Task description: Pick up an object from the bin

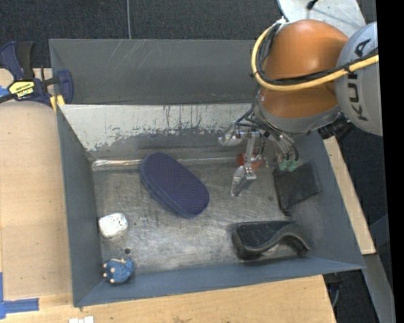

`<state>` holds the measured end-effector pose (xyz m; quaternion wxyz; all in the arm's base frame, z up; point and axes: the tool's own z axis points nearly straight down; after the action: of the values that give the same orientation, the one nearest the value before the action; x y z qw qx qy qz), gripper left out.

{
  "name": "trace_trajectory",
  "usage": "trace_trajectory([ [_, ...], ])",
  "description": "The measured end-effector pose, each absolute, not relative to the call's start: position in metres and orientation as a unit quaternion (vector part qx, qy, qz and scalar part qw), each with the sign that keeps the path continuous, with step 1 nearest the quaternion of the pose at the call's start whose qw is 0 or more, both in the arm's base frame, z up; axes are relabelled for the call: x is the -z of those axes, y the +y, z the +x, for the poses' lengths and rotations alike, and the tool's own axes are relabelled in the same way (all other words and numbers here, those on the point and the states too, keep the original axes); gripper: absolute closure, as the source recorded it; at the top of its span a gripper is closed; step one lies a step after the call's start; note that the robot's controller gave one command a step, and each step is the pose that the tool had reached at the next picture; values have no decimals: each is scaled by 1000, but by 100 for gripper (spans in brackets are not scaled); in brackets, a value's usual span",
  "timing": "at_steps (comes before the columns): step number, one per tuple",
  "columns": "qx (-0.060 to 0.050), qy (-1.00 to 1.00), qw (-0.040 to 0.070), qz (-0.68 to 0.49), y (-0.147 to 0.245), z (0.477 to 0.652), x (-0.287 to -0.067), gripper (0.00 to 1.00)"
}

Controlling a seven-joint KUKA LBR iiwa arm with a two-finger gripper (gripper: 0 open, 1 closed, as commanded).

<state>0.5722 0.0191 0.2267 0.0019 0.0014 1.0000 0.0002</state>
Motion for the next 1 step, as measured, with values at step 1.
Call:
trace_trajectory([
  [1,1,994,3,-111,69,625,-88,0],
])
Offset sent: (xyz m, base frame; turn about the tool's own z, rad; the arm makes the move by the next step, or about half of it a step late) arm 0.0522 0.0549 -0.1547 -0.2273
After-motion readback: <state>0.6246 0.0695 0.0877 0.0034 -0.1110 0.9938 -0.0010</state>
